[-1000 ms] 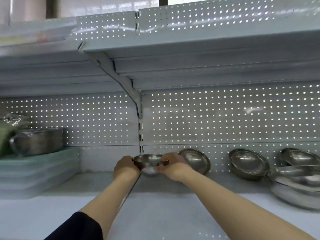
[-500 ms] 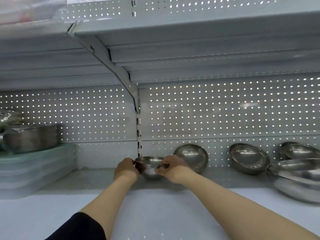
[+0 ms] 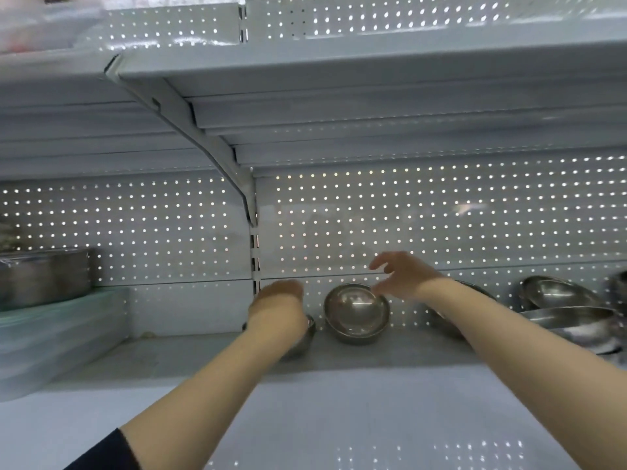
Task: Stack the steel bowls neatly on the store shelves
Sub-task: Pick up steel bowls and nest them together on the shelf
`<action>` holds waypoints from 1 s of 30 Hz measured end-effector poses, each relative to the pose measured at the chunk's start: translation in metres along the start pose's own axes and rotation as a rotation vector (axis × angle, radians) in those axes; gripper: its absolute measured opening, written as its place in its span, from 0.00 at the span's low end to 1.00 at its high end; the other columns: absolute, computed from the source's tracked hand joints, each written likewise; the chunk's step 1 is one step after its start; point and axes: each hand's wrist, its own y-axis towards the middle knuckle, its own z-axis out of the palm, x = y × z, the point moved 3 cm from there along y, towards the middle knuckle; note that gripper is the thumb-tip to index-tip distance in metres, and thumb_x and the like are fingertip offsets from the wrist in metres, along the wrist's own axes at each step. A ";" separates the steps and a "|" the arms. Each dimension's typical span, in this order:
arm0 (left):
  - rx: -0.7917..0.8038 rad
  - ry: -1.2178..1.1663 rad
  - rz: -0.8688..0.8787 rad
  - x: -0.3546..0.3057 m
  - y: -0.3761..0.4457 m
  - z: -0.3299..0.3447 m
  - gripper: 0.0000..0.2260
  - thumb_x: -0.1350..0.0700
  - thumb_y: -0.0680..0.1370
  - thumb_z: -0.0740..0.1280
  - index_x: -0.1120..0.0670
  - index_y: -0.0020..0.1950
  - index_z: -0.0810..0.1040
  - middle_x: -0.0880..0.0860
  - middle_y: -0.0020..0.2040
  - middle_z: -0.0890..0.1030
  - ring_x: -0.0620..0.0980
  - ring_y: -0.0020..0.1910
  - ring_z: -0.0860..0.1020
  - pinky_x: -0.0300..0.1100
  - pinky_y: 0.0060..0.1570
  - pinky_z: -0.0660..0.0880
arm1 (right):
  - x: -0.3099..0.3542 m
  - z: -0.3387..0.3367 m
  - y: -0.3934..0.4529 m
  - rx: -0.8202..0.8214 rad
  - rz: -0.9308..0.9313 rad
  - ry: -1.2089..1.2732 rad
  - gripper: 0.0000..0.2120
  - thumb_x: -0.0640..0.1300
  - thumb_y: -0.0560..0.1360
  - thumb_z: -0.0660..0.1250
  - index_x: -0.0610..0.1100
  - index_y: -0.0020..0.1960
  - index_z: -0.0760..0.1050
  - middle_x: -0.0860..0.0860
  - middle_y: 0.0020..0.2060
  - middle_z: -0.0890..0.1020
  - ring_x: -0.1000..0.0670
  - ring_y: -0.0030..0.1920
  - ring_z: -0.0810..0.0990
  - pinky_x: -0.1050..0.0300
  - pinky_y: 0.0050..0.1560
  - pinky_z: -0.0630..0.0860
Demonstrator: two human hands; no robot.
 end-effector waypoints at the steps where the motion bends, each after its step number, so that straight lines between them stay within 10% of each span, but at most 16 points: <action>1: 0.033 -0.020 0.053 -0.018 -0.001 0.003 0.21 0.59 0.74 0.66 0.55 0.67 0.71 0.54 0.63 0.76 0.55 0.62 0.75 0.43 0.60 0.73 | -0.009 -0.007 0.001 -0.041 0.010 -0.003 0.20 0.40 0.70 0.70 0.49 0.61 0.73 0.48 0.59 0.74 0.50 0.45 0.75 0.60 0.39 0.72; 14: 0.269 -0.212 0.015 -0.064 0.013 0.076 0.16 0.63 0.78 0.57 0.62 0.65 0.71 0.60 0.64 0.75 0.57 0.62 0.75 0.42 0.57 0.73 | -0.061 0.055 0.001 0.130 0.006 -0.256 0.28 0.35 0.73 0.61 0.53 0.70 0.65 0.46 0.63 0.65 0.43 0.64 0.69 0.55 0.58 0.71; 30: 0.193 -0.824 -0.139 -0.049 0.019 0.079 0.14 0.63 0.78 0.57 0.60 0.61 0.75 0.60 0.58 0.79 0.57 0.54 0.76 0.42 0.47 0.72 | -0.056 0.054 -0.002 0.069 -0.029 -0.189 0.10 0.48 0.72 0.69 0.43 0.50 0.80 0.47 0.49 0.81 0.47 0.49 0.79 0.57 0.47 0.74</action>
